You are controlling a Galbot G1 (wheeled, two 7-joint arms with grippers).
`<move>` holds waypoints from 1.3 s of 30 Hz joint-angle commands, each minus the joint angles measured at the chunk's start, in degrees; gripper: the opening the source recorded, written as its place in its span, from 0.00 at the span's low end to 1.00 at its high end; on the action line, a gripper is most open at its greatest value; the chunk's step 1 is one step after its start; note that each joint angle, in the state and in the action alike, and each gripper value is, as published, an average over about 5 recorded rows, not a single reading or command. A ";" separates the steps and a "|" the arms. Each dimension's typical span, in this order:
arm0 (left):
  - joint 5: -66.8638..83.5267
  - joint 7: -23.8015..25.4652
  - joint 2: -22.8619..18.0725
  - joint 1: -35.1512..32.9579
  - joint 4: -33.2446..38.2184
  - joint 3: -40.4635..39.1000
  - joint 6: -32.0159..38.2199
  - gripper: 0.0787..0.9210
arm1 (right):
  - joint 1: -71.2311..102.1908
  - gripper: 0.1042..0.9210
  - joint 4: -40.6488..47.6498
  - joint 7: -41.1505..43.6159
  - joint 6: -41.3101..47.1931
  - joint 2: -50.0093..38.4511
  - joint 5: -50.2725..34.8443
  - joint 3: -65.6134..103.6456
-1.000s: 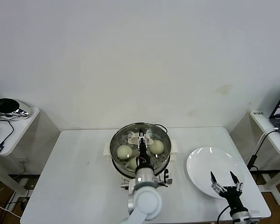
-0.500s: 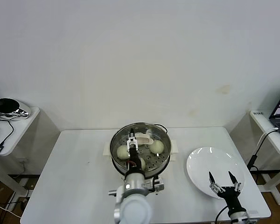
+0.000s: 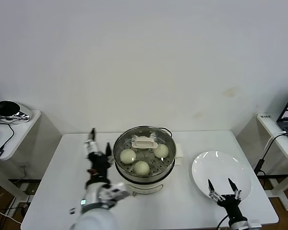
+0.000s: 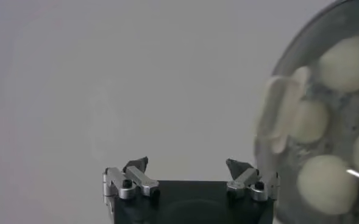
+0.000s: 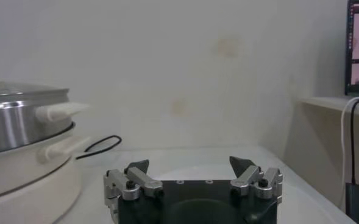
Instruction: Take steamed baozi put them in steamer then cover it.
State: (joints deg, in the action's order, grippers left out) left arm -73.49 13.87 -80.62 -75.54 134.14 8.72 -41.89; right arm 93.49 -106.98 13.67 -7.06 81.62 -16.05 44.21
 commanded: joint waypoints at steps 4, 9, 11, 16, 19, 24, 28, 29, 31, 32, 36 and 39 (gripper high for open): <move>74.65 -15.14 0.29 -20.74 -5.54 31.74 42.68 0.88 | 5.77 0.88 -6.67 -5.92 1.51 0.21 3.03 -5.91; 77.93 -14.91 -0.60 -27.02 -6.32 31.16 44.49 0.88 | 7.23 0.88 -8.48 -7.51 3.83 -1.07 0.81 -5.95; 77.47 -14.29 -0.26 -29.35 -6.06 30.17 42.97 0.88 | 7.88 0.88 -9.49 -7.76 5.09 -1.51 0.57 -5.95; 76.79 -12.67 0.70 -33.51 -5.79 27.97 38.51 0.88 | 9.78 0.88 -11.95 -8.20 7.48 -3.05 0.38 -5.53; 77.12 -12.93 -0.13 -34.34 -5.85 27.03 37.16 0.88 | 11.30 0.88 -12.58 -8.25 7.46 -3.72 0.71 -5.40; 77.78 -12.44 -0.96 -35.89 -4.49 26.07 36.18 0.88 | 12.73 0.88 -14.37 -8.83 7.38 -3.37 2.06 -5.69; 78.85 -11.84 -1.51 -36.67 -3.05 26.20 35.37 0.88 | 13.34 0.88 -15.22 -8.78 8.42 -3.31 5.33 -5.71; 79.21 -11.68 -1.65 -36.80 -2.66 26.26 35.12 0.88 | 13.40 0.88 -15.19 -8.57 8.44 -3.41 5.98 -5.75; 79.58 -11.40 -1.90 -36.94 -2.07 26.35 34.79 0.88 | 13.47 0.88 -15.06 -7.90 8.38 -3.50 6.86 -5.68; 79.62 -11.27 -2.02 -37.01 -1.78 26.38 34.67 0.88 | 13.52 0.88 -15.01 -7.42 8.29 -3.48 7.32 -5.60; 79.49 -11.08 -2.28 -37.41 -0.65 26.38 34.59 0.88 | 13.52 0.88 -14.82 -6.11 8.02 -3.06 8.79 -5.48; 79.46 -11.17 -2.20 -37.83 0.27 26.45 34.62 0.88 | 13.35 0.88 -15.05 -5.84 8.28 -2.51 8.59 -5.54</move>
State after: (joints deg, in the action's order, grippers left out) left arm 2.75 2.67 -82.69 -110.88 132.28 34.80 -7.77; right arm 105.90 -120.51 6.62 0.26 78.65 -10.51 38.69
